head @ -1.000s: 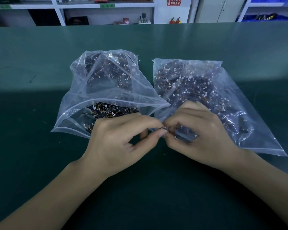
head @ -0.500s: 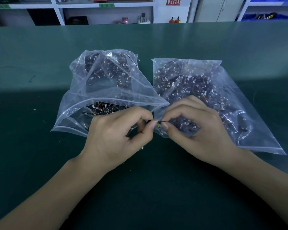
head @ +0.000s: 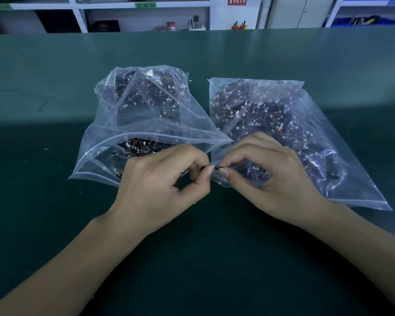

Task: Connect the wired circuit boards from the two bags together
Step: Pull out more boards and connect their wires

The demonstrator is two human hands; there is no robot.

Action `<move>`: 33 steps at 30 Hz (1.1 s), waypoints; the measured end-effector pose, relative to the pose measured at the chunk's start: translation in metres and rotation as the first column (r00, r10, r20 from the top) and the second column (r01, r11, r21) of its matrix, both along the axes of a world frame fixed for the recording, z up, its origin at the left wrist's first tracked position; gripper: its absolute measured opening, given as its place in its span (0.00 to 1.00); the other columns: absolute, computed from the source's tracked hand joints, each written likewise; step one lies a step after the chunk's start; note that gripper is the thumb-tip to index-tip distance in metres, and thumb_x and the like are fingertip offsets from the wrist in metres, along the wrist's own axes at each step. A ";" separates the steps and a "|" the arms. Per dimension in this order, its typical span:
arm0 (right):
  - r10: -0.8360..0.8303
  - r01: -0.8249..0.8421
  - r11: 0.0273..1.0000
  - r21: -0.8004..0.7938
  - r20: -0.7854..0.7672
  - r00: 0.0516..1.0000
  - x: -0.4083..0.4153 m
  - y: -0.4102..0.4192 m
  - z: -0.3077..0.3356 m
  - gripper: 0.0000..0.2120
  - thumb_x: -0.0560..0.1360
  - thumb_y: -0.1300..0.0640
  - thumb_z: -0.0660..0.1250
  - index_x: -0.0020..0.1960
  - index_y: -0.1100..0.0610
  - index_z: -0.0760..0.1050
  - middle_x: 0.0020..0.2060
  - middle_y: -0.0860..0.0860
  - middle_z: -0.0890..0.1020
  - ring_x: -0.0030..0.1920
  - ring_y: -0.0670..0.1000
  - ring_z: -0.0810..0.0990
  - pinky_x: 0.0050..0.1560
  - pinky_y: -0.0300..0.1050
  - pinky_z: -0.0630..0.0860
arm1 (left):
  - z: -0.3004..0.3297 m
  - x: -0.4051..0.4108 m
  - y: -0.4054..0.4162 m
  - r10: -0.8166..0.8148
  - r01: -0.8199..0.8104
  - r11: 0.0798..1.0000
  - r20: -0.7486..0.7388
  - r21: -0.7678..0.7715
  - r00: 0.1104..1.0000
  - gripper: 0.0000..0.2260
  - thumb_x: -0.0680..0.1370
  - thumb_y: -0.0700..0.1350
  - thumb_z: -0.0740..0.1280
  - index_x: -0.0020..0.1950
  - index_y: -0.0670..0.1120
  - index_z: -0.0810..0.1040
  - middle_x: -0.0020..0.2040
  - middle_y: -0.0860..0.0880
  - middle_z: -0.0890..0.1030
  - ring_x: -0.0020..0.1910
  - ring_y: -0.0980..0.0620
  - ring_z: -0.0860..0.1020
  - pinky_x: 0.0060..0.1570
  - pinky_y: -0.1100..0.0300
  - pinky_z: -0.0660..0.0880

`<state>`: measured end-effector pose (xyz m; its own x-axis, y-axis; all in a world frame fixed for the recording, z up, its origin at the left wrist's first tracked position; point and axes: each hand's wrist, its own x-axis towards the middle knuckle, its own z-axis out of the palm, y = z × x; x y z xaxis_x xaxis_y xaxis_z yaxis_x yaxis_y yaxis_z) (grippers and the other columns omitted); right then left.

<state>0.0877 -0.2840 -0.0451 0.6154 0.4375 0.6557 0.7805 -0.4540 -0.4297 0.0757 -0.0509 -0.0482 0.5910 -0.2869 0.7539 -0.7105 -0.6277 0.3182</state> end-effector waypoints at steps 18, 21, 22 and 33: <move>-0.128 0.127 0.992 -0.024 -0.057 0.990 0.008 -0.013 0.001 0.16 0.69 0.68 0.74 0.51 0.52 0.80 0.41 0.33 0.78 0.35 0.48 0.78 0.41 0.31 0.71 | -0.003 0.002 0.000 -0.040 0.041 0.996 0.010 -0.077 0.999 0.07 0.84 0.45 0.72 0.49 0.45 0.88 0.40 0.54 0.81 0.34 0.54 0.76 0.33 0.56 0.73; -0.131 0.132 0.991 0.014 -0.034 0.991 0.008 -0.013 0.002 0.14 0.71 0.68 0.75 0.51 0.53 0.81 0.40 0.30 0.77 0.35 0.45 0.77 0.42 0.29 0.70 | -0.006 0.005 0.000 -0.069 0.070 0.995 0.022 -0.067 0.997 0.06 0.83 0.45 0.74 0.54 0.44 0.90 0.42 0.51 0.83 0.35 0.51 0.80 0.33 0.53 0.76; -0.126 0.127 0.992 0.024 -0.025 0.992 0.008 -0.013 0.003 0.13 0.71 0.68 0.75 0.51 0.54 0.81 0.40 0.29 0.77 0.35 0.44 0.77 0.43 0.28 0.70 | -0.007 0.006 0.000 -0.073 0.075 0.995 0.027 -0.066 0.997 0.06 0.83 0.45 0.75 0.55 0.44 0.90 0.42 0.51 0.84 0.35 0.50 0.80 0.33 0.53 0.76; -0.088 0.087 0.994 0.069 0.001 0.996 0.002 -0.007 0.004 0.11 0.73 0.70 0.75 0.49 0.56 0.81 0.42 0.35 0.78 0.33 0.50 0.76 0.37 0.40 0.74 | 0.003 0.005 -0.014 0.056 -0.137 0.949 0.277 0.284 0.959 0.06 0.78 0.40 0.78 0.45 0.50 0.89 0.34 0.51 0.75 0.30 0.51 0.72 0.26 0.58 0.69</move>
<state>0.0900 -0.2912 -0.0410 0.6468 0.3361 0.6846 0.7408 -0.4903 -0.4592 0.0807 -0.0645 -0.0457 0.4197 -0.4737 0.7742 -0.6741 -0.7339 -0.0836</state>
